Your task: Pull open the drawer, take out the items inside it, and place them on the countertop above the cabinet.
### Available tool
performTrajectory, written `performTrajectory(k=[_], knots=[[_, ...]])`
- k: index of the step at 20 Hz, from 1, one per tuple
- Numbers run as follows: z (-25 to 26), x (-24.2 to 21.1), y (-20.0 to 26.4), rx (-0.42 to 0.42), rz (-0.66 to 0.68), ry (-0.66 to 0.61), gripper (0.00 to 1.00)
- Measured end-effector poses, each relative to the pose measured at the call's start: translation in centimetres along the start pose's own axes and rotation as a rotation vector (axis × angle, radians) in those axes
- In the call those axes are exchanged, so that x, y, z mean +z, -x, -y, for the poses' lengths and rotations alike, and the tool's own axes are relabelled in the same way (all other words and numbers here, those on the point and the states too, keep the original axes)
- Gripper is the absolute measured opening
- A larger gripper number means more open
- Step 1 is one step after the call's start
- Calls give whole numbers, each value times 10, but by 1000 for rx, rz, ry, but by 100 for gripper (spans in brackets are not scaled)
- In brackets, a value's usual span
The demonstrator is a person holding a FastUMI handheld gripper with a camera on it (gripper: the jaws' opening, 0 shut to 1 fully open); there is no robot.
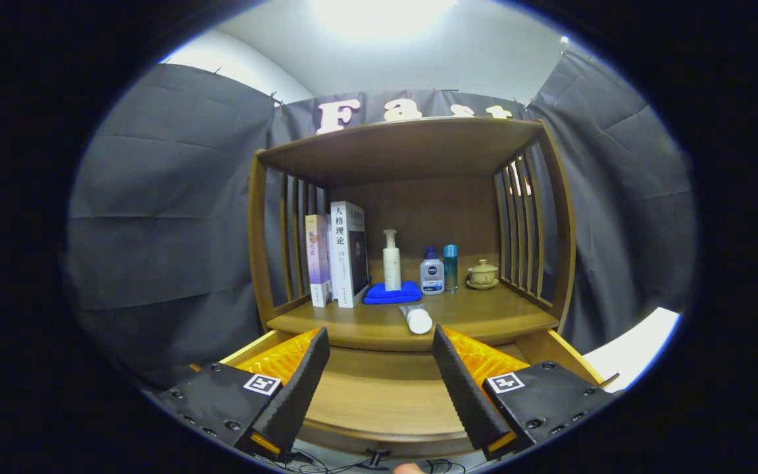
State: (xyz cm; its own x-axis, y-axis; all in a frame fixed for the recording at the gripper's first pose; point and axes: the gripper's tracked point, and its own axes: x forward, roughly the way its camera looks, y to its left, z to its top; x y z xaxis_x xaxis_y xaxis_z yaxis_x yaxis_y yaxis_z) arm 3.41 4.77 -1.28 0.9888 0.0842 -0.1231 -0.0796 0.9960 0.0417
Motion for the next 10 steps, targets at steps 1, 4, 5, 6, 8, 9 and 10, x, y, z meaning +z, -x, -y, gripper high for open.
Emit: performTrajectory(k=[1,4,5,6,8,9,10], knots=[[-1,-4,8,0,10,9,98],[-5,-21,24,-12,38,30,98],[-4,-27,29,-16,34,35,98],[-3,-35,34,-19,31,35,98],[-4,-51,43,-22,21,24,98],[-2,-58,47,-27,20,19,98],[0,-63,50,-34,18,22,98]])
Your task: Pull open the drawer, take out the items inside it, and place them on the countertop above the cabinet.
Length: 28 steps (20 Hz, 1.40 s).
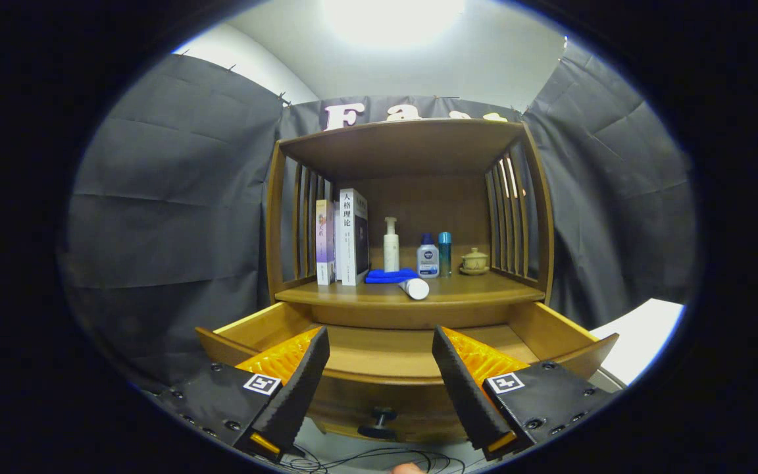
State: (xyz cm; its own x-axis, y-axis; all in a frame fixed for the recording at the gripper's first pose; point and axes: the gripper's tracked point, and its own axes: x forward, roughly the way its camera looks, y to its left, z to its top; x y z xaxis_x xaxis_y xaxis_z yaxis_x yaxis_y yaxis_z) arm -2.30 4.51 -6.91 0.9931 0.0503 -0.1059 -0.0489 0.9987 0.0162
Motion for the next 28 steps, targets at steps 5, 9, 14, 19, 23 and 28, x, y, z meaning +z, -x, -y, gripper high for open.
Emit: performTrajectory(k=[5,9,14,19,23,28], knots=[[5,-44,9,-11,-64,23,98],[6,-79,6,-24,-126,4,98],[-3,-104,-5,-12,-154,25,98],[-13,-111,-6,-25,-147,79,95],[-10,-110,-10,-57,-145,67,97],[-5,-109,-17,-101,-151,64,97]])
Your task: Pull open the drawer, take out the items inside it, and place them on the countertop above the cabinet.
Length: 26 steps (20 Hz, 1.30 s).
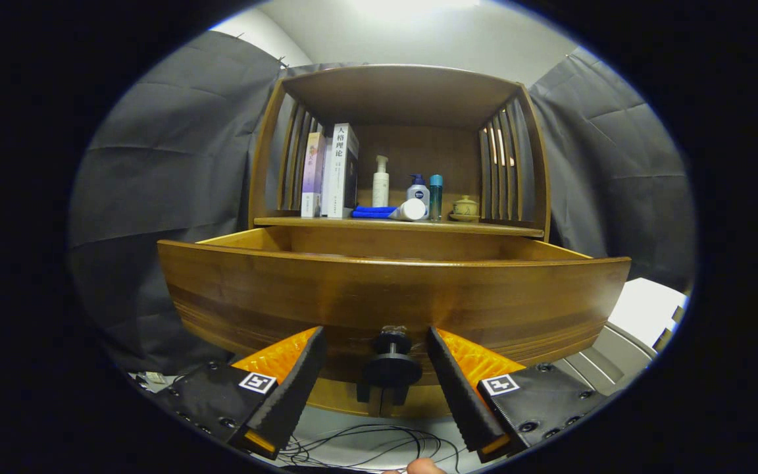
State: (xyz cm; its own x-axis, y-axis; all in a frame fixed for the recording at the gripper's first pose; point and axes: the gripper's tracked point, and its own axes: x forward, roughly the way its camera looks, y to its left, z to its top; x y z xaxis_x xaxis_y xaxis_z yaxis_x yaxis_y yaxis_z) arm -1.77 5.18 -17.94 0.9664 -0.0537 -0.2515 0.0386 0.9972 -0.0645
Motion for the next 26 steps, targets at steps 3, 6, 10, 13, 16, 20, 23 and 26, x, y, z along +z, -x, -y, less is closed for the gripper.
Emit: performTrajectory(k=[3,6,10,13,16,20,23,26], knots=[[1,0,-2,-16,8,39,97],[0,1,-9,-17,6,31,97],[1,6,-27,-23,-1,35,98],[2,11,-44,-30,-6,32,97],[3,19,-61,-35,0,19,98],[3,22,-68,-48,-10,-4,98],[4,23,-74,-49,-14,-10,98],[5,23,-75,-48,-20,-6,98]])
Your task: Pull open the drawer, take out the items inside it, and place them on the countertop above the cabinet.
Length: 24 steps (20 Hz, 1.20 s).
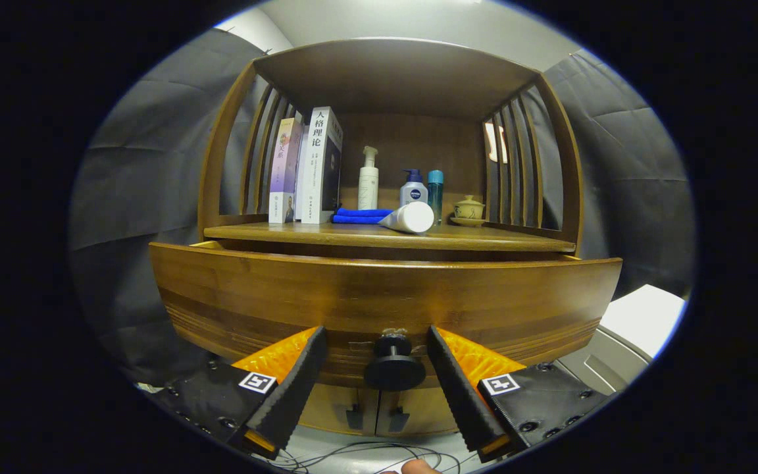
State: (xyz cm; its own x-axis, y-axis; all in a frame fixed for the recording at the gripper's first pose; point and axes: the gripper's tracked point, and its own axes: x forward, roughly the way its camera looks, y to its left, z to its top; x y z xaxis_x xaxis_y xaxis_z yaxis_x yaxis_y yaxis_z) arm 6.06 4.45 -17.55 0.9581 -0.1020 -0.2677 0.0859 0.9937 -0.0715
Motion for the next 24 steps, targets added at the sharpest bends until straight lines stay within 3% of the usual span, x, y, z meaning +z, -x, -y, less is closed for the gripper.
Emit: performTrajectory(k=[19,24], knots=[[1,-1,-6,-22,-18,26,98],[-7,13,-1,-3,48,67,97]])
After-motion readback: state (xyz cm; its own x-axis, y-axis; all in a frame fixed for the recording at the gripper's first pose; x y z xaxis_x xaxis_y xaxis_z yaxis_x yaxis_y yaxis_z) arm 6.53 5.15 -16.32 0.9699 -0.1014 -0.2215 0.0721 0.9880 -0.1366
